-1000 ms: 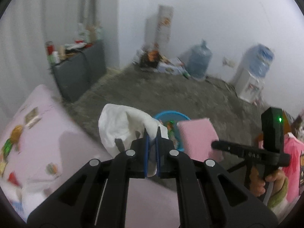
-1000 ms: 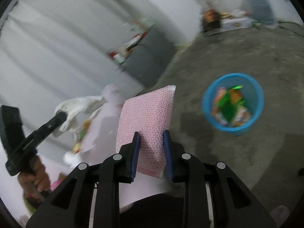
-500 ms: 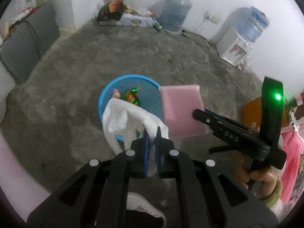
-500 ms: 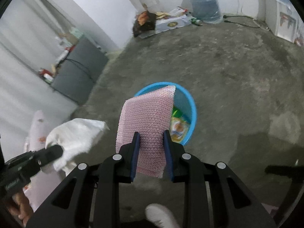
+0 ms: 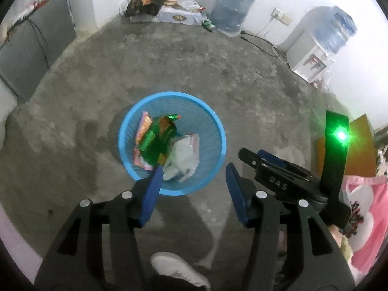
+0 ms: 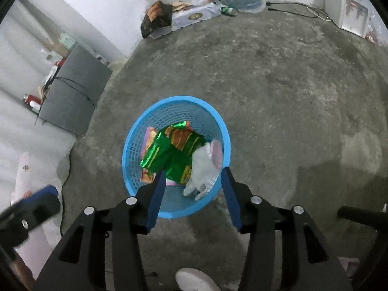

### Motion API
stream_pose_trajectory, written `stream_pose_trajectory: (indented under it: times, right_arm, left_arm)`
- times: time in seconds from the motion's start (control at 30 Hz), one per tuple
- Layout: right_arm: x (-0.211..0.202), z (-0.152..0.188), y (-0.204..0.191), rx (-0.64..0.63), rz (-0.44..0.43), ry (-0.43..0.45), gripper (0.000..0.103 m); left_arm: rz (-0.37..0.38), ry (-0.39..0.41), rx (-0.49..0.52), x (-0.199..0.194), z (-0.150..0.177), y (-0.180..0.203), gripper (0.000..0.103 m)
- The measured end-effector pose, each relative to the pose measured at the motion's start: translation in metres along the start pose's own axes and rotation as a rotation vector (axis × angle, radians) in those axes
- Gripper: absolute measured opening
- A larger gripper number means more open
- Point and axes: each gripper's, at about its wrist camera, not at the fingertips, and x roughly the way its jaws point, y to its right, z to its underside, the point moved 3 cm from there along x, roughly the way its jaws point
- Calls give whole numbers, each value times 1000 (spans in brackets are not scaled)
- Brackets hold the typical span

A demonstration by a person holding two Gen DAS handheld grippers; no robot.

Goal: Collect trash
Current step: 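Open both tools to drop the tissue and sponge into the wastebasket, then move both tools back over the table toward the paper cup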

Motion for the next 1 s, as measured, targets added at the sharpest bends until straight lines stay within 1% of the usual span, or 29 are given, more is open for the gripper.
stream_pose_trajectory:
  times: [0.1, 0.17, 0.23, 0.27, 0.4, 0.5, 0.67, 0.8, 0.9, 1.0]
  right_arm:
    - [-14, 12, -3, 5, -25, -3, 49]
    - [-25, 21, -8, 5, -49, -5, 54]
    - [-37, 32, -17, -4, -83, -13, 61]
    - [-41, 36, -21, -12, -93, -16, 61]
    - [-67, 56, -47, -73, -148, -23, 67]
    - [-86, 70, -73, -148, -199, -36, 71]
    - [-118, 85, -112, -257, -243, -35, 76]
    - [-142, 99, -145, -343, -282, -27, 80]
    - [-153, 113, -168, -409, -306, -32, 80]
    - [-158, 127, -189, -460, -327, -48, 81]
  left_arm:
    - [-7, 19, -5, -25, 6, -1, 53]
    - [-9, 35, -12, -47, 11, -4, 56]
    - [-28, 53, -9, -71, 21, -8, 58]
    - [-41, 57, -5, -83, 28, -10, 60]
    - [-91, 53, 10, -128, 60, -22, 63]
    - [-130, 73, -38, -169, 89, -44, 66]
    - [-208, 171, -124, -243, 138, -80, 69]
    - [-252, 285, -208, -309, 181, -108, 73]
    - [-306, 361, -278, -351, 216, -129, 75]
    - [-366, 419, -364, -387, 253, -153, 76]
